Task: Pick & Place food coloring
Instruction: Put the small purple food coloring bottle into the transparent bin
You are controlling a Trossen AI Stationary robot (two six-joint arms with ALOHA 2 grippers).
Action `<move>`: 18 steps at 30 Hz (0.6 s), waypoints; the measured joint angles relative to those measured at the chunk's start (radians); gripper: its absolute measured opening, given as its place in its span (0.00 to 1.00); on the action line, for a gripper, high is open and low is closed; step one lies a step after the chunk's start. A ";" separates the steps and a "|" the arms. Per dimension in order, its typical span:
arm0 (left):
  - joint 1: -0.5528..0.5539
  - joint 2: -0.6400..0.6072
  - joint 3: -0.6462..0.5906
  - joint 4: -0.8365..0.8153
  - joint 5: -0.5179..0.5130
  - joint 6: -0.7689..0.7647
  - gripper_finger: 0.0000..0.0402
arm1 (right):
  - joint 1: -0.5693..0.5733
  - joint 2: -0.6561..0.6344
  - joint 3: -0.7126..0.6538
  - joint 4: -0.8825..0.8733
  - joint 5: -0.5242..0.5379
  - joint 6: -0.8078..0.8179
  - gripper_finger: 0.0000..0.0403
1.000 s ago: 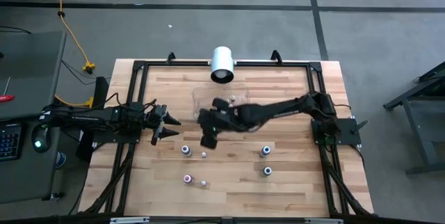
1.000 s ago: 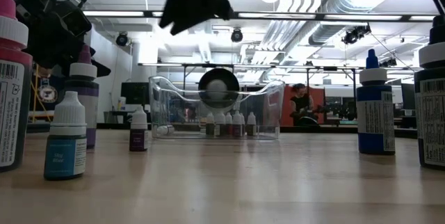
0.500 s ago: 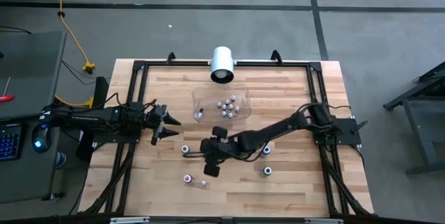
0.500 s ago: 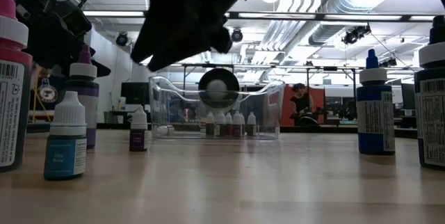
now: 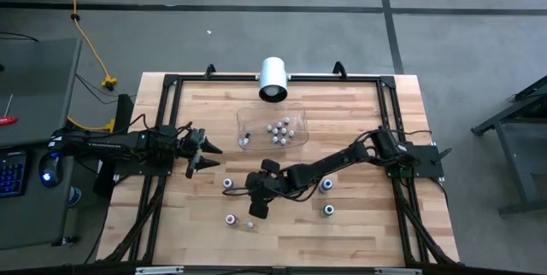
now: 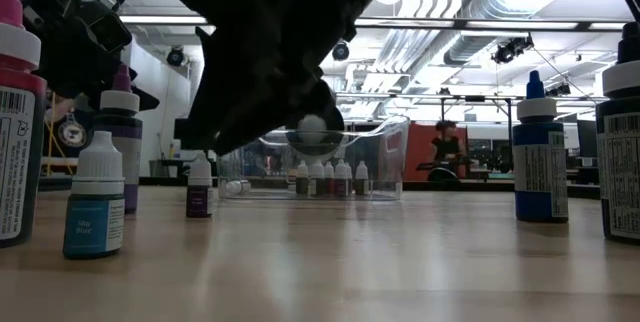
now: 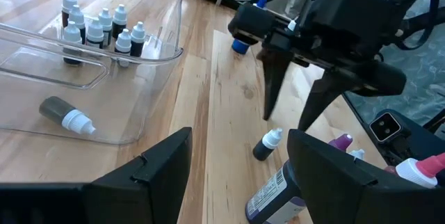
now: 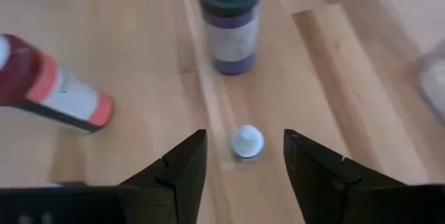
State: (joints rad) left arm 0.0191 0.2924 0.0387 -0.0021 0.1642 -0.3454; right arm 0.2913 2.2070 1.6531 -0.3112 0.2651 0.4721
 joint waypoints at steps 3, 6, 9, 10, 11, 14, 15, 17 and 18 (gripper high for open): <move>0.000 0.000 0.000 0.000 0.000 0.000 0.58 | -0.001 0.000 0.000 -0.008 0.030 0.000 0.49; 0.000 0.000 0.000 0.000 0.000 0.000 0.58 | -0.003 0.004 0.000 -0.001 0.015 0.000 0.53; 0.000 0.000 0.000 0.000 0.000 0.000 0.58 | -0.004 0.027 0.001 0.017 -0.011 0.000 0.53; 0.000 0.000 0.000 0.000 0.000 0.000 0.58 | -0.004 0.034 0.001 0.031 -0.022 0.000 0.53; 0.000 0.000 0.000 0.000 0.000 0.000 0.58 | -0.004 0.042 0.000 0.037 -0.034 0.000 0.53; 0.000 0.000 0.000 0.000 0.000 0.000 0.58 | -0.003 0.056 0.000 0.049 -0.035 0.000 0.52; 0.000 0.000 0.000 0.000 0.000 0.000 0.58 | -0.003 0.059 -0.001 0.049 -0.028 0.000 0.52; 0.000 0.000 0.000 0.000 0.000 0.000 0.58 | -0.003 0.062 0.000 0.057 -0.007 0.000 0.51; 0.000 0.000 0.000 0.000 0.000 0.000 0.58 | -0.003 0.062 0.000 0.054 0.006 -0.001 0.51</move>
State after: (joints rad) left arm 0.0190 0.2921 0.0387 -0.0021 0.1642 -0.3457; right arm 0.2878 2.2692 1.6531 -0.2573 0.2708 0.4713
